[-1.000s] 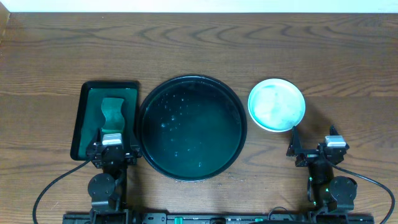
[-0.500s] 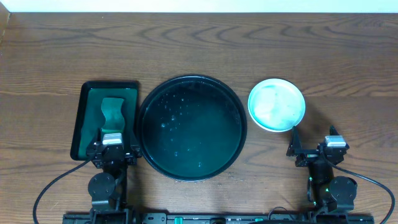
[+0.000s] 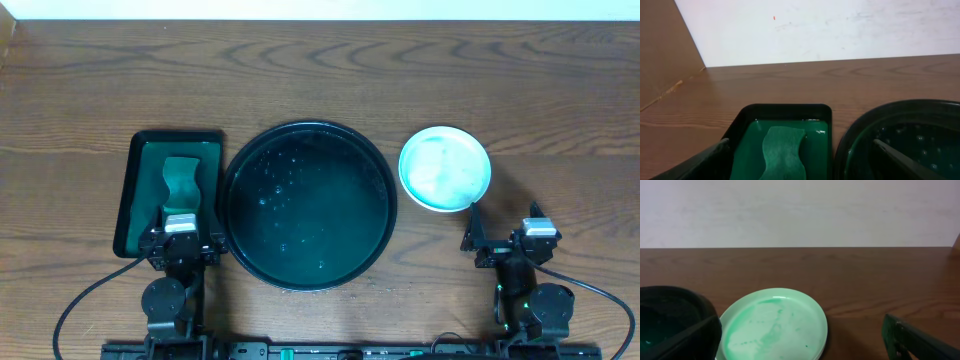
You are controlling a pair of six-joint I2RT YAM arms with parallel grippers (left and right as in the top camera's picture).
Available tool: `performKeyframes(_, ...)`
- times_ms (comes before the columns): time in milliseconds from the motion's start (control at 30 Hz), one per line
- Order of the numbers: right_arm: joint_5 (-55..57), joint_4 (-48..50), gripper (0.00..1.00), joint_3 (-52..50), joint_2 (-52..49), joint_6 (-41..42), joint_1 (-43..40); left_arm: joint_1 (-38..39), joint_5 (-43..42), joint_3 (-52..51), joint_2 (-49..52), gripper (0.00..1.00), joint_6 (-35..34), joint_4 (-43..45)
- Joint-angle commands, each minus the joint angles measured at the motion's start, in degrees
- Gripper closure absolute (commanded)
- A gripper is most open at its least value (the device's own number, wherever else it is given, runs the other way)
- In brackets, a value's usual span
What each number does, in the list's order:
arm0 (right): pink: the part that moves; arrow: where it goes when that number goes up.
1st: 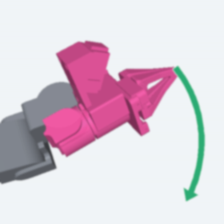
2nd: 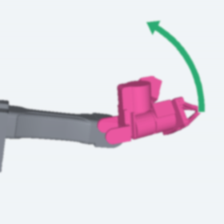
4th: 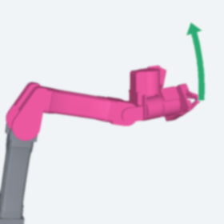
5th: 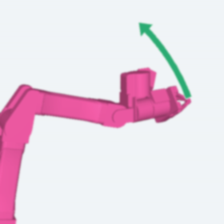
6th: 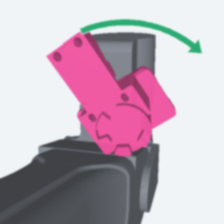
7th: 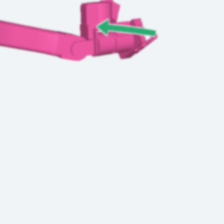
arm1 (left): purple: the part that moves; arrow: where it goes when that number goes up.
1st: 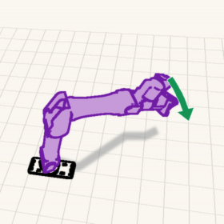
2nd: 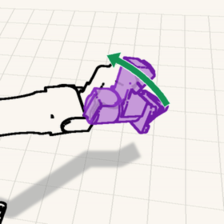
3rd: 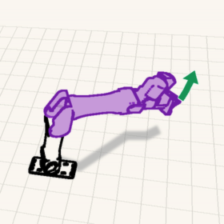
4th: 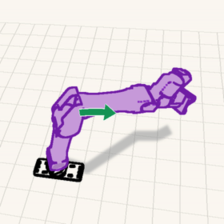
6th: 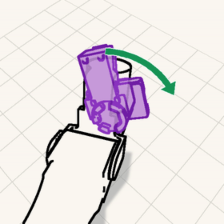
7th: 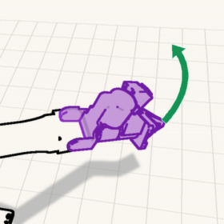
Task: Clean dirty plates on tray and stack at the side
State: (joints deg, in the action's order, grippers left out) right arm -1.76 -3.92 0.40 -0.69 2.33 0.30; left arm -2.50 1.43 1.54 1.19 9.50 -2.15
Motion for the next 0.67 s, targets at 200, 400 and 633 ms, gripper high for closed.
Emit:
performKeyframes(200,-0.4,-0.2,0.01,-0.1,0.3,0.4,0.4,0.1,0.0,-1.3,0.2,0.14,1.0,-2.1)
performKeyframes(400,-0.4,-0.2,0.01,-0.1,0.3,0.4,0.4,0.1,0.0,-1.3,0.2,0.14,1.0,-2.1)
performKeyframes(633,-0.4,-0.2,0.01,-0.1,0.3,0.4,0.4,0.1,0.0,-1.3,0.2,0.14,1.0,-2.1)
